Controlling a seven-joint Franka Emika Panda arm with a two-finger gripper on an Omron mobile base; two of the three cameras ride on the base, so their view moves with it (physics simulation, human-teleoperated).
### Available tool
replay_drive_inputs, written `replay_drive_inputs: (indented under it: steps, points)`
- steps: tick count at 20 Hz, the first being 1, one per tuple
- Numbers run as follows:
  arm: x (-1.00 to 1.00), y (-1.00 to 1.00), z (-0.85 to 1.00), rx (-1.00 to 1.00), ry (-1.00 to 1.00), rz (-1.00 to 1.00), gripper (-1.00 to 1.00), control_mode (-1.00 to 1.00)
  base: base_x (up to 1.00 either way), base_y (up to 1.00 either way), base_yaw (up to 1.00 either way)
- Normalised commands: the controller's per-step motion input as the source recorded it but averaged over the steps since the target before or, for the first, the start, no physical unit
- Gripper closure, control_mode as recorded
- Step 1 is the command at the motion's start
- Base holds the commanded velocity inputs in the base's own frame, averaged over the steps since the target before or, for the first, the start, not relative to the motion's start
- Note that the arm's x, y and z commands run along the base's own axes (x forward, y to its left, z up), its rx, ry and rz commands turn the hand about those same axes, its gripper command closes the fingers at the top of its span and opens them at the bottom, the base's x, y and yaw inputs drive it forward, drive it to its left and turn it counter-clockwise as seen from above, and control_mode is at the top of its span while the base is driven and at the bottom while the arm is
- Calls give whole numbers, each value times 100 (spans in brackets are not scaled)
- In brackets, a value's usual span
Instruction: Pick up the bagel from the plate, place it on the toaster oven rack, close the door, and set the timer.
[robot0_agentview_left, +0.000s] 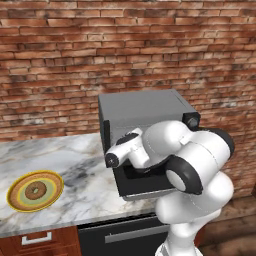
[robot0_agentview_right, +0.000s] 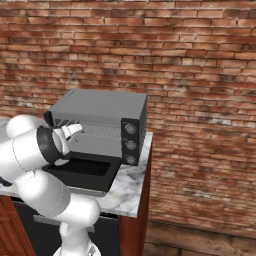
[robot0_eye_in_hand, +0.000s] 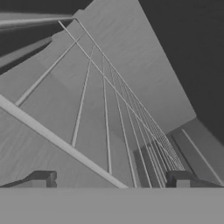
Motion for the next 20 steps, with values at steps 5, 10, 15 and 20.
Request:
replay_drive_inputs:
  steps: [5,10,15,20]
  points:
    - [27,2,-21,0,0,0,-100,-100,0,0,0]
    - [27,3,-25,-1,0,0,100,-100,0,0,0]
    - [8,2,-26,-1,0,0,100,-100,0,0,0]
    - [-8,0,-14,0,7,0,100,-100,0,0,0]
